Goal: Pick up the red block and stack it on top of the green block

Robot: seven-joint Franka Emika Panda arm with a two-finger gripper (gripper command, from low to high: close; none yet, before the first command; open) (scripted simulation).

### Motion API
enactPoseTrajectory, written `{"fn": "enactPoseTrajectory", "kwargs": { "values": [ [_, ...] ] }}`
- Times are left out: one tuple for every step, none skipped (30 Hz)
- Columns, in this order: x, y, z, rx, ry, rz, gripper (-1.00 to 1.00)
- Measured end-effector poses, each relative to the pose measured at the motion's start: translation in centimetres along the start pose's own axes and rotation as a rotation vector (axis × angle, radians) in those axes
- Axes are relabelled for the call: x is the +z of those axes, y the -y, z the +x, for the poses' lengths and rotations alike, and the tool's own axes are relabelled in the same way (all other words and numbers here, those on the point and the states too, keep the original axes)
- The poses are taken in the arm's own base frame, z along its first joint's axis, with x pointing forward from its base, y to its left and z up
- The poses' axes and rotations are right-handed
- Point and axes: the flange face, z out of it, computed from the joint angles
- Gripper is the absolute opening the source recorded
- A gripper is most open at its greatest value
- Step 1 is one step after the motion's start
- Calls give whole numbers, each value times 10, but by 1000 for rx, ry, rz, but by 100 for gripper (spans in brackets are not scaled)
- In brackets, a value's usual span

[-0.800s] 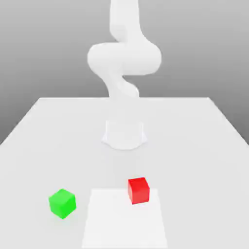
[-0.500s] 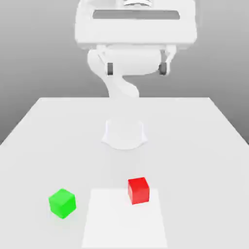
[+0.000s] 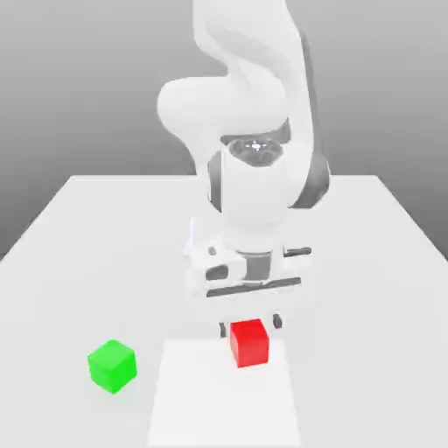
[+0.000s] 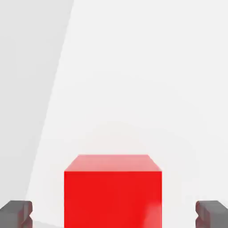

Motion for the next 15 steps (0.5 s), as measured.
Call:
{"fn": "enactPoseTrajectory", "kwargs": {
  "values": [
    [4, 0, 0, 0, 0, 0, -100],
    [4, 0, 0, 0, 0, 0, -100],
    [4, 0, -1, 0, 0, 0, -100],
    [5, 0, -1, 0, 0, 0, -100],
    [5, 0, -1, 0, 0, 0, -100],
    [5, 0, -1, 0, 0, 0, -100],
    [7, 0, -1, 0, 0, 0, -100],
    [4, 0, -1, 0, 0, 0, -100],
    [-2, 0, 0, 0, 0, 0, -100],
    [-9, 0, 0, 0, 0, -1, -100],
    [-17, 1, 1, 0, 0, -1, -100],
    [-25, 1, 1, 0, 0, -1, -100],
    [-33, 1, 1, 0, 0, -1, -100],
    [-42, 1, 0, -1, 0, -1, -100],
    [-50, 0, 0, 0, 0, -1, -100]
  ]
}}
